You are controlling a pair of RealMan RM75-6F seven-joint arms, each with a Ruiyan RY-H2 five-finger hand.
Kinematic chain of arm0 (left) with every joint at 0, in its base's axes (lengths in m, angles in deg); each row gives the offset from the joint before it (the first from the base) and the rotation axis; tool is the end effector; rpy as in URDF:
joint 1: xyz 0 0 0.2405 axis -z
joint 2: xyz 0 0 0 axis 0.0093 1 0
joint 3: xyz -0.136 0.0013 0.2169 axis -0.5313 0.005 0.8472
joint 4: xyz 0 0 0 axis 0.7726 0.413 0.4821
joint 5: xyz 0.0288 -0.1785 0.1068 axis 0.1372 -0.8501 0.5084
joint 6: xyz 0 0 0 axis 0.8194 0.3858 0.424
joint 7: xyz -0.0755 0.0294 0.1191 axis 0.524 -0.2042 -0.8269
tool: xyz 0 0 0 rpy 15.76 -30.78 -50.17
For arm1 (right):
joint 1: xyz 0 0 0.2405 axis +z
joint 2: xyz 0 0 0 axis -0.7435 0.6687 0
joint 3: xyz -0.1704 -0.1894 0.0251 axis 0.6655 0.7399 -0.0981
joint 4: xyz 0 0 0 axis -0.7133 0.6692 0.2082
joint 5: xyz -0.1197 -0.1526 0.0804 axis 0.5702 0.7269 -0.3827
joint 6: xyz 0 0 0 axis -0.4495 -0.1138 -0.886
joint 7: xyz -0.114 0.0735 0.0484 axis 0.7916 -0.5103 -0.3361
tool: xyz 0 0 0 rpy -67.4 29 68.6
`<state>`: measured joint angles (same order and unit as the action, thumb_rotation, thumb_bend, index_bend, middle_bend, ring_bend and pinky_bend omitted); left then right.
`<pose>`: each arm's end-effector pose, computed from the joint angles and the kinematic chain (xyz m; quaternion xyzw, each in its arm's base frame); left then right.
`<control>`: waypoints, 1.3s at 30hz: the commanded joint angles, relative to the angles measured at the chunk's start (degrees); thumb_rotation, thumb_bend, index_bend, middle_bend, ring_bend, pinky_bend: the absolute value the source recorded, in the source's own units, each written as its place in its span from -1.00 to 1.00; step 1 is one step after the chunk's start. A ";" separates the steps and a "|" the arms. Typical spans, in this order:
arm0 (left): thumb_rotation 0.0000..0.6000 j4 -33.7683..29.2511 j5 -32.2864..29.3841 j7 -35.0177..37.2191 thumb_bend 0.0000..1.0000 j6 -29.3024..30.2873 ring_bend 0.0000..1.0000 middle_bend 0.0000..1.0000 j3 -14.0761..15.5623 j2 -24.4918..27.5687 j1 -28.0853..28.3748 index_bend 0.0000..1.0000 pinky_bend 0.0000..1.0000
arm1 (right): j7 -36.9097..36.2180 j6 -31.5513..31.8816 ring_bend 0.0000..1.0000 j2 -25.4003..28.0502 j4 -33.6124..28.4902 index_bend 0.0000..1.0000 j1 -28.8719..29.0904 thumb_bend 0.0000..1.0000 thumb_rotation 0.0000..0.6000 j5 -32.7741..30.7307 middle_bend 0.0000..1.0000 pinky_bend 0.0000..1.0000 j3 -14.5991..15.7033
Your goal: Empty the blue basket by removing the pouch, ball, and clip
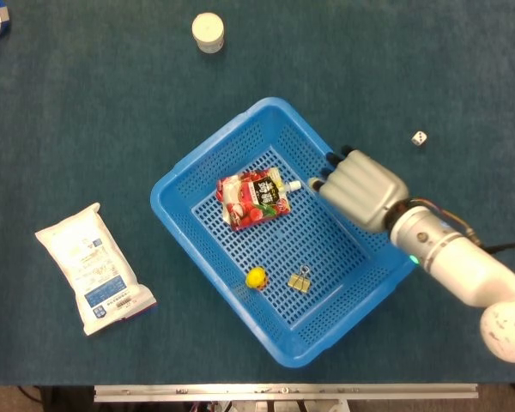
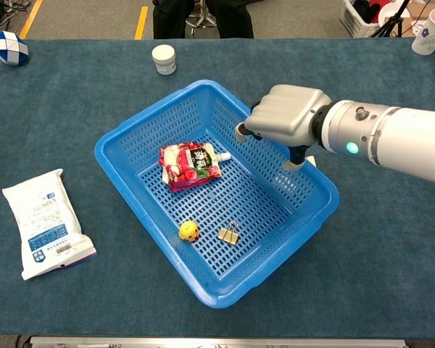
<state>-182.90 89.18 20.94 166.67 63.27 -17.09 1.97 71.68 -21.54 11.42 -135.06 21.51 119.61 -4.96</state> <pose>-0.2612 0.1615 0.2071 -0.5731 -0.4154 -0.3908 0.5885 -0.0762 -0.2825 0.0067 0.9142 -0.1581 0.1258 0.3513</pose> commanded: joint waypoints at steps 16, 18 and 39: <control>1.00 -0.73 0.90 -0.36 -1.00 2.23 -1.00 -1.00 0.52 0.87 -1.65 -0.87 -1.00 | -7.75 -1.42 -0.64 1.89 -0.86 -0.56 -0.07 -0.62 1.00 5.26 -0.33 -0.50 -3.16; 1.00 -0.84 1.10 -0.33 -1.00 2.44 -1.00 -1.00 0.61 1.05 -1.83 -0.87 -1.00 | -7.23 -1.52 -0.64 -0.48 0.71 -0.56 0.95 -0.62 1.00 3.85 -0.33 -0.50 -4.07; 1.00 -1.95 1.44 -0.46 -1.00 4.61 -1.00 -1.00 1.06 2.27 -3.80 -0.87 -1.00 | -2.13 -4.03 -0.67 -16.17 18.71 -0.62 8.42 -0.62 1.00 -8.56 -0.36 -0.56 -5.18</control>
<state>-184.88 90.58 20.45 171.25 64.30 -14.83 -1.79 69.57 -24.86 -3.77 -117.62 29.48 111.96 -10.28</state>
